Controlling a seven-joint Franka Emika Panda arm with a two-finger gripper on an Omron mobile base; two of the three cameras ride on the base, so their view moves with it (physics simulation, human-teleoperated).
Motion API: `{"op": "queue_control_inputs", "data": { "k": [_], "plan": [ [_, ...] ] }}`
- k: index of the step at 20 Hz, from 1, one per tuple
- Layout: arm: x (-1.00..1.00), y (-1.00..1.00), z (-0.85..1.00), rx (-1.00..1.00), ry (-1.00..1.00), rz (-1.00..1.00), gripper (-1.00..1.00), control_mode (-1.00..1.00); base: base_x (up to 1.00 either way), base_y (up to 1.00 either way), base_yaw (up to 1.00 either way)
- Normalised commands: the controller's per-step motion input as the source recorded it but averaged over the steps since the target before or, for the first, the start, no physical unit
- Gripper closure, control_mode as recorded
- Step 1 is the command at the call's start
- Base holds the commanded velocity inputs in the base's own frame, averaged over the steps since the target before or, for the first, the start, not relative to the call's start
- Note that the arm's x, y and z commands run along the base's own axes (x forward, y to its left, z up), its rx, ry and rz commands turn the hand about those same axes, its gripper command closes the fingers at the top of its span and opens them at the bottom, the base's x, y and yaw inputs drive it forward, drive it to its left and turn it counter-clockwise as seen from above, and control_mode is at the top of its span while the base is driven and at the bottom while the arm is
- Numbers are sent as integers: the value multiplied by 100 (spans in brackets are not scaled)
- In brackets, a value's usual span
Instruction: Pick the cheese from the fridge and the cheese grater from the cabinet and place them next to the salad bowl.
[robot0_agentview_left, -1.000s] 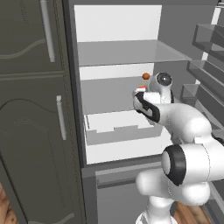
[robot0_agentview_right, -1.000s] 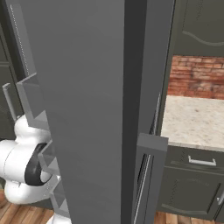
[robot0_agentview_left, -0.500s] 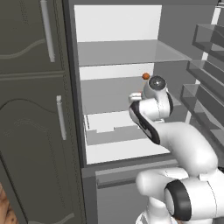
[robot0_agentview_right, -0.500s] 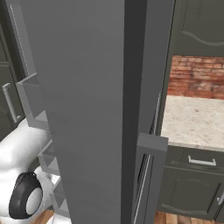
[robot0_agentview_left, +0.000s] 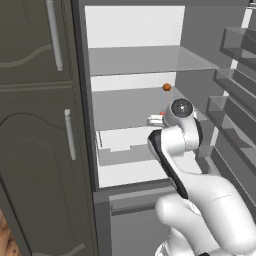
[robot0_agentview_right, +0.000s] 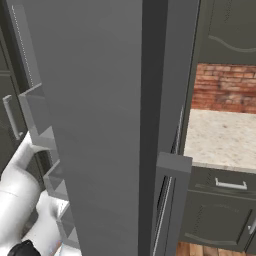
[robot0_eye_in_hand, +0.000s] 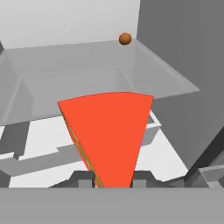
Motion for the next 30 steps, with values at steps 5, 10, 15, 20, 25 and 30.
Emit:
{"op": "queue_control_inputs", "data": {
  "k": [5,10,15,20,25,30],
  "plan": [
    [-55,0,40,4,0,-1,100,-100,0,0,0],
    [-44,5,28,4,0,0,100,-100,0,0,0],
    [-33,3,25,5,1,0,100,-100,0,0,0],
    [-33,0,19,3,1,0,100,-100,0,0,0],
    [-30,0,3,0,0,0,100,-100,0,0,0],
    [-31,0,0,0,0,0,100,-100,0,0,0]
  ]
}}
